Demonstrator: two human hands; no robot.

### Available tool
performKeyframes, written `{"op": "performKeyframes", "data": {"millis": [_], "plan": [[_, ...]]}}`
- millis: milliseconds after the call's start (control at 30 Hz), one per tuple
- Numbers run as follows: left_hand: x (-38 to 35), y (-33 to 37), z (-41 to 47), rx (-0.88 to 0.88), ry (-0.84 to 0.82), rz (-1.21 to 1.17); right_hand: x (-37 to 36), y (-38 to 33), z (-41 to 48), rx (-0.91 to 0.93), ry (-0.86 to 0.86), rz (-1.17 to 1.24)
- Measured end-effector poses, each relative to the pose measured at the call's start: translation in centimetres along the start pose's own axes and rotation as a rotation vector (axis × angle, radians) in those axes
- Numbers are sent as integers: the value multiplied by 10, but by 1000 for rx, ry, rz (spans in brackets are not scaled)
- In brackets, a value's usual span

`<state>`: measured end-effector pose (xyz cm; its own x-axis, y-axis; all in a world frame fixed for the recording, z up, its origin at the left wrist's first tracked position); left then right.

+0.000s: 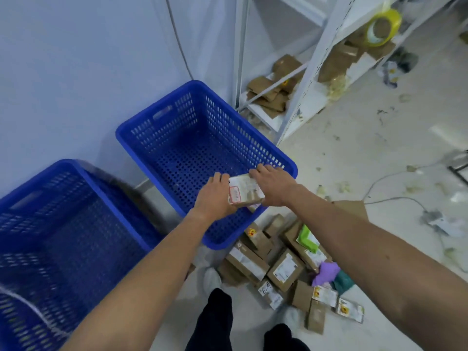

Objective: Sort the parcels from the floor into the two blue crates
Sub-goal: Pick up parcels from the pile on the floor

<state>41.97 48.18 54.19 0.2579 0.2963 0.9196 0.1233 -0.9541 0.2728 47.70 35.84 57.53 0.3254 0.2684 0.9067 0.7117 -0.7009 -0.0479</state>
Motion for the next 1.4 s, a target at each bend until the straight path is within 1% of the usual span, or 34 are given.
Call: {"op": "performKeyframes", "data": {"millis": [100, 233, 400, 567, 667, 733, 867, 1033, 1167, 1233, 1333, 1400], "plan": [[-30, -15, 31, 4, -32, 7, -28, 11, 35, -6, -64, -59], [-93, -31, 76, 30, -61, -25, -80, 37, 91, 12, -144, -159], [-177, -38, 119, 34, -177, -78, -156, 64, 144, 7, -261, -263], [-227, -38, 155, 65, -195, -87, -199, 85, 183, -37, -326, -262], [-254, -37, 173, 92, -242, -101, -223, 95, 198, -87, -374, -259], [-269, -35, 182, 103, -276, -154, -240, 103, 205, -121, -410, -253], [-288, -24, 187, 117, -306, -246, -257, 115, 209, -161, -489, -245], [-312, -17, 179, 142, -398, -233, -259, 119, 202, -224, -564, -212], [-320, -14, 177, 136, -426, -213, -259, 119, 200, -241, -588, -168], [-319, -17, 175, 137, -445, -200, -256, 119, 198, -241, -574, -166], [-303, -21, 171, 146, -456, -155, -244, 115, 192, -219, -506, -155], [-289, -27, 168, 149, -453, -117, -236, 111, 186, -210, -466, -100]]}}
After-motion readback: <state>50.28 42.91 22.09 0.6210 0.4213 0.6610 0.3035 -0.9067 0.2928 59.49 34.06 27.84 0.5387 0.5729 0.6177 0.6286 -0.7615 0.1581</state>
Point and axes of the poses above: each hand's wrist, its own z-axis towards the middle knuckle, its own x-axis out of the back of the hand, y = z × x, the point moved 8 cm from there along z, towards the middle knuckle, and after that the axes turned 4 degrees about z, right-handed, at the moved point
